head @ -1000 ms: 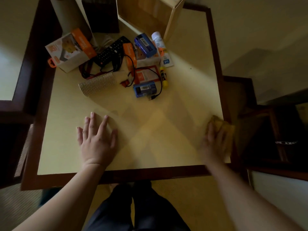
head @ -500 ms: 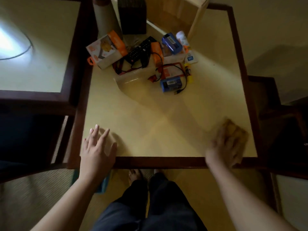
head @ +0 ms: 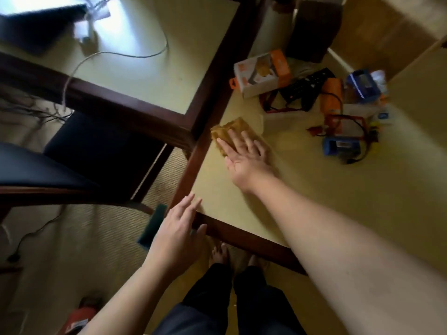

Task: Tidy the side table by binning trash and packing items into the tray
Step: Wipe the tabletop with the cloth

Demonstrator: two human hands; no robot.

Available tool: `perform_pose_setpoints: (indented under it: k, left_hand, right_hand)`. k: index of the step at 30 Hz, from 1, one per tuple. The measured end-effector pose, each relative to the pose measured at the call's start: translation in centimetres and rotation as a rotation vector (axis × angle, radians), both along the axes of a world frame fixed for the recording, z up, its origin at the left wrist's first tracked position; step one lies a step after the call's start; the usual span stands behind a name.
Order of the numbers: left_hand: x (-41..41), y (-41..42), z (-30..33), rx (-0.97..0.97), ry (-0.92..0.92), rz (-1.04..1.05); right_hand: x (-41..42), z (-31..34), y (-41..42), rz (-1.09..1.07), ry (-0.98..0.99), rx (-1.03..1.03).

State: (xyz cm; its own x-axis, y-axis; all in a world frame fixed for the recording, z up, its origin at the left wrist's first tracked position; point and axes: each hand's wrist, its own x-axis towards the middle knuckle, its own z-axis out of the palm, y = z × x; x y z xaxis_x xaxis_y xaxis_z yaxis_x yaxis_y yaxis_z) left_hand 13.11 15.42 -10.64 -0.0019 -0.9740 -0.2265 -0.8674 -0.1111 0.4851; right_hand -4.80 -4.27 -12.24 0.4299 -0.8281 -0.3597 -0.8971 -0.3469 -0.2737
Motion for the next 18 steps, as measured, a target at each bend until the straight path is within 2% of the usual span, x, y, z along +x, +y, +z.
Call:
perform_pose_setpoints:
  k: [2, 5, 7, 9, 11, 13, 14, 16, 18]
  left_hand:
    - [0.5, 0.0, 0.5, -0.025, 0.065, 0.047]
    - [1.8, -0.5, 1.3, -0.103, 0.141, 0.142]
    - [2.7, -0.8, 1.9, -0.121, 0.139, 0.189]
    - [3.2, -1.4, 2.3, -0.124, 0.121, 0.226]
    - [3.6, -2.2, 2.9, -0.139, 0.096, 0.247]
    - [3.9, -3.3, 3.5, -0.171, 0.115, 0.274]
    - [4.0, -3.8, 3.9, -0.187, 0.137, 0.299]
    - [4.1, -4.7, 4.4, -0.205, 0.171, 0.338]
    - [4.3, -5.6, 4.7, -0.200, 0.172, 0.328]
  right_hand:
    - [1.8, 0.1, 3.5, 0.019, -0.009, 0.019]
    - [1.1, 0.0, 11.6, 0.414, -0.109, 0.019]
    - [0.3, -0.6, 9.4, 0.488, -0.113, -0.021]
    - [0.9, -0.3, 3.1, 0.299, -0.008, -0.004]
    - [1.9, 0.1, -1.7, -0.042, 0.042, -0.018]
    - [3.3, -0.1, -0.3, -0.158, 0.059, -0.072]
    - [3.8, -0.4, 2.6, -0.054, 0.037, -0.040]
    - [3.6, -0.2, 9.2, 0.314, -0.070, -0.002]
    - [1.6, -0.2, 10.1, 0.589, -0.130, 0.014]
